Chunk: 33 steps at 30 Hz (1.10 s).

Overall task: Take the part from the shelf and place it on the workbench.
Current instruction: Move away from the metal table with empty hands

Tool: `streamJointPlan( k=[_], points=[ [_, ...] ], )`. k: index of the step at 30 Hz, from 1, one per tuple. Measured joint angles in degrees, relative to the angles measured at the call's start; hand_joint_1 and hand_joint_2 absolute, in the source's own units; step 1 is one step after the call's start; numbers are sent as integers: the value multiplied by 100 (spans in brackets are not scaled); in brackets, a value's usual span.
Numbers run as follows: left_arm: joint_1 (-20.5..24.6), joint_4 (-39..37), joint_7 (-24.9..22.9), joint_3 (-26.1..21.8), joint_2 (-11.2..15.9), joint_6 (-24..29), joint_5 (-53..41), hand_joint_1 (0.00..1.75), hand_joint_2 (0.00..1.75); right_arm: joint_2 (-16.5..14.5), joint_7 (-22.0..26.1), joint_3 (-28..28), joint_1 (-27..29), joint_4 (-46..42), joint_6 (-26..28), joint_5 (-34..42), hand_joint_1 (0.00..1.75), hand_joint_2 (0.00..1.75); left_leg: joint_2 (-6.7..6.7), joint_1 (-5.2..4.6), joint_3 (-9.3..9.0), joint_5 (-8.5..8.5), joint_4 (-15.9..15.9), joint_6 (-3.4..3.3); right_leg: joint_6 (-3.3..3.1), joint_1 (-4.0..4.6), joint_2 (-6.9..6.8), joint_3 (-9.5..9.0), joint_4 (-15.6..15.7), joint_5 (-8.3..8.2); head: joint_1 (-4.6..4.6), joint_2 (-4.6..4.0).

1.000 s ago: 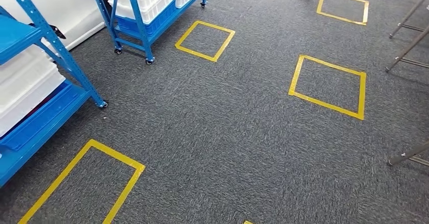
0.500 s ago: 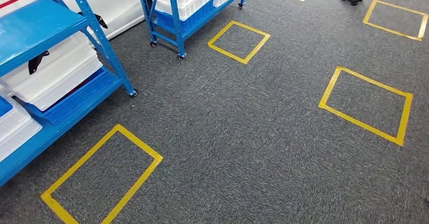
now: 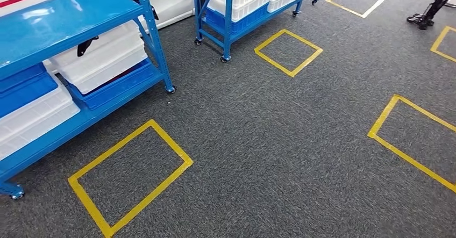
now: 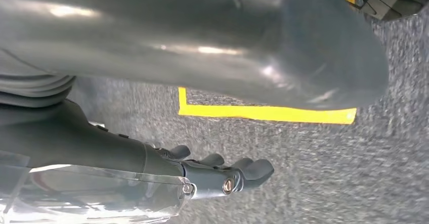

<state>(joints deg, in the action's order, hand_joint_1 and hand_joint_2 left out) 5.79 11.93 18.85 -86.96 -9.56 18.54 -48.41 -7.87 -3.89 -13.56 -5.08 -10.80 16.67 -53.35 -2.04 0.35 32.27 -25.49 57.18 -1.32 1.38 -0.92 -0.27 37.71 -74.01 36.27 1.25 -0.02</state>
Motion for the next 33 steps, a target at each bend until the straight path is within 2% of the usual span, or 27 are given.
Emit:
streamJointPlan(
  k=[1,2,3,4,5,6,8,9,10,12,14,15,16,17,19,20,21,23,24,25,27,28,29,30,31,32,33],
  points=[
    [-6,0,15,1,-11,-8,-10,0,0,0,-5,5,1,0,5,5,0,0,-83,-8,-10,0,1,0,-26,7,22,-43,140,-162,0,0],
    [-9,0,35,2,-24,-14,-25,0,0,0,-10,7,0,0,12,18,0,0,-166,-14,-24,0,2,1,-62,14,79,-181,478,-401,0,0],
    [-11,-1,65,3,-47,-27,-45,0,0,5,-14,7,2,0,22,38,0,0,-241,-17,-31,0,2,5,-104,20,208,-351,888,-618,-1,0],
    [-9,-1,108,4,-72,-56,-63,0,0,12,-16,7,6,0,37,65,0,0,-312,-26,-28,-1,10,15,-137,23,329,-492,1229,-763,0,0],
    [-12,-1,166,5,-97,-115,-86,0,0,18,-26,7,9,0,58,98,0,0,-375,-27,-15,2,16,36,-159,28,417,-582,1455,-840,0,0],
    [-24,-1,227,6,-120,-194,-114,0,0,25,-39,5,7,0,80,136,0,0,-431,-24,2,7,18,63,-171,36,460,-614,1545,-845,0,0],
    [-70,0,318,11,-142,-389,-209,0,0,21,-65,-20,-1,0,109,252,0,0,-528,-15,27,18,10,134,-204,32,347,-632,1587,-859,1,0],
    [-97,0,338,19,-145,-480,-281,0,0,17,-68,-53,0,0,117,337,0,0,-476,-21,45,-12,40,162,-235,21,286,-650,1620,-873,1,0],
    [-117,0,345,37,-146,-572,-372,0,0,16,-60,-104,16,0,131,440,0,0,-361,-27,103,-102,161,188,-272,6,213,-667,1654,-886,4,0],
    [-132,0,335,104,-144,-751,-547,0,0,28,-25,-246,76,0,175,650,0,0,-29,-22,381,-456,764,225,-323,7,51,-684,1688,-890,10,0],
    [-133,0,301,189,-131,-920,-672,0,0,51,13,-401,146,0,210,808,0,0,125,7,719,-768,1492,265,-335,24,-125,-681,1683,-878,13,0],
    [-135,0,280,228,-116,-995,-713,0,0,59,24,-474,167,0,220,866,0,0,153,19,781,-785,1641,282,-332,28,-206,-682,1681,-871,13,0],
    [-137,0,255,263,-93,-1056,-742,0,0,64,32,-542,177,0,229,905,0,0,180,29,723,-688,1553,294,-325,27,-279,-686,1677,-863,13,0],
    [-136,0,233,295,-64,-1103,-764,0,0,66,37,-602,180,0,239,932,0,0,229,36,552,-511,1251,299,-311,25,-342,-697,1673,-852,13,0],
    [-116,0,190,348,0,-1163,-787,0,0,66,45,-700,182,0,266,960,0,0,477,19,104,-188,437,272,-263,36,-452,-733,1654,-816,13,0],
    [-102,0,166,367,30,-1183,-793,0,0,66,49,-738,183,0,278,968,0,0,571,3,-40,-114,164,240,-233,49,-500,-749,1643,-799,12,0],
    [-90,0,130,381,61,-1197,-797,0,0,66,51,-772,179,0,286,973,0,0,626,-14,-104,-98,29,205,-204,64,-550,-762,1636,-785,10,0],
    [-83,0,42,401,116,-1210,-798,0,0,66,51,-815,166,0,292,967,0,0,520,-29,-96,-95,-6,130,-146,70,-644,-786,1637,-767,8,0],
    [-83,0,1,405,140,-1207,-796,0,0,66,50,-824,158,0,291,956,0,0,460,-23,-98,-81,-22,96,-108,55,-602,-793,1613,-736,8,0],
    [-80,0,-29,410,161,-1203,-792,0,0,66,50,-833,159,0,291,940,0,0,400,-14,-101,-63,-39,58,-73,39,-478,-763,1514,-647,8,0],
    [-59,0,-70,421,192,-1172,-764,0,0,66,49,-852,173,1,287,889,0,0,279,5,-97,-28,-60,2,-27,13,-147,-529,973,-301,8,0],
    [-48,0,-88,425,204,-1141,-731,0,0,64,49,-859,183,1,281,851,0,0,212,4,-86,-19,-59,-14,-23,10,-48,-338,575,-103,8,0],
    [-42,0,-109,426,210,-1092,-684,0,0,63,49,-861,192,2,272,797,0,0,136,0,-80,-14,-57,-21,-23,8,-15,-162,220,26,8,0],
    [-40,0,-127,422,215,-1033,-629,0,0,62,49,-857,199,2,261,738,0,0,56,-4,-79,-12,-54,-23,-27,8,-4,-50,12,47,8,0],
    [-41,0,-142,415,217,-974,-575,0,0,62,49,-851,201,2,247,673,0,0,-28,-6,-85,-11,-52,-22,-37,9,7,-39,28,-57,8,0],
    [-40,0,-151,401,217,-922,-531,0,0,62,49,-839,201,2,231,619,0,0,-111,-7,-96,-12,-50,-19,-56,9,32,-131,263,-258,9,0],
    [-38,0,-156,384,216,-884,-498,0,0,62,48,-826,201,2,218,582,0,0,-189,-5,-107,-13,-48,-12,-80,9,109,-294,650,-505,8,0]
  ],
)
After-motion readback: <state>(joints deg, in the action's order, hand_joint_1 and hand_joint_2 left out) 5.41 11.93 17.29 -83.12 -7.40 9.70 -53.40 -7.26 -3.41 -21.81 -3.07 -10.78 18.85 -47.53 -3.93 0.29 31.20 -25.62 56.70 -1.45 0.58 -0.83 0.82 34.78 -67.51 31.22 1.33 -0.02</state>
